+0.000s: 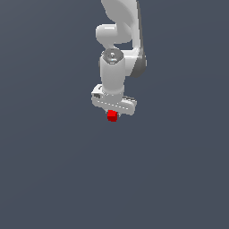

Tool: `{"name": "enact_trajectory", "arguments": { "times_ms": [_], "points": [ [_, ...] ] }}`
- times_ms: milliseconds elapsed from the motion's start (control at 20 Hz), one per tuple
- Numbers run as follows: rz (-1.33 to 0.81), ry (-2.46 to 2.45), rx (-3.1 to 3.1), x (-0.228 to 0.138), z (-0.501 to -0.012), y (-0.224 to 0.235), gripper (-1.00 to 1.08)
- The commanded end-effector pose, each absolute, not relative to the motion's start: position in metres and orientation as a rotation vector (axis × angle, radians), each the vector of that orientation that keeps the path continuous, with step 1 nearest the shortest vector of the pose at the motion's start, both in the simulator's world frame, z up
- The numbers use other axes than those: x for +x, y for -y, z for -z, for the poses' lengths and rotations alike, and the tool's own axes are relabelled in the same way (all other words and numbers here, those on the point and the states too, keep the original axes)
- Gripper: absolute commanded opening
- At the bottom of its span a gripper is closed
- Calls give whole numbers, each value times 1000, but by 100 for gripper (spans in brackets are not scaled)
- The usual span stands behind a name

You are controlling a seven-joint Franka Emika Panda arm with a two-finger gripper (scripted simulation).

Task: Pick up the red cube and move it to a goal position.

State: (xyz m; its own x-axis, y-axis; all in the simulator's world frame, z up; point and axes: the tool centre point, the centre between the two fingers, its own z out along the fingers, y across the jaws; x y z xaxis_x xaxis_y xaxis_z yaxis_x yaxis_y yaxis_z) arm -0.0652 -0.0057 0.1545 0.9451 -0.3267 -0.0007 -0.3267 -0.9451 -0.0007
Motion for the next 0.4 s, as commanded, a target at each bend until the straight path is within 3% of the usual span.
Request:
{"name": "enact_trajectory", "arguments": {
  "times_ms": [0, 350],
  "points": [
    [-1, -519, -3097, -72, -162, 11, -100],
    [0, -519, -3098, -78, -170, 17, -100]
  ]
}}
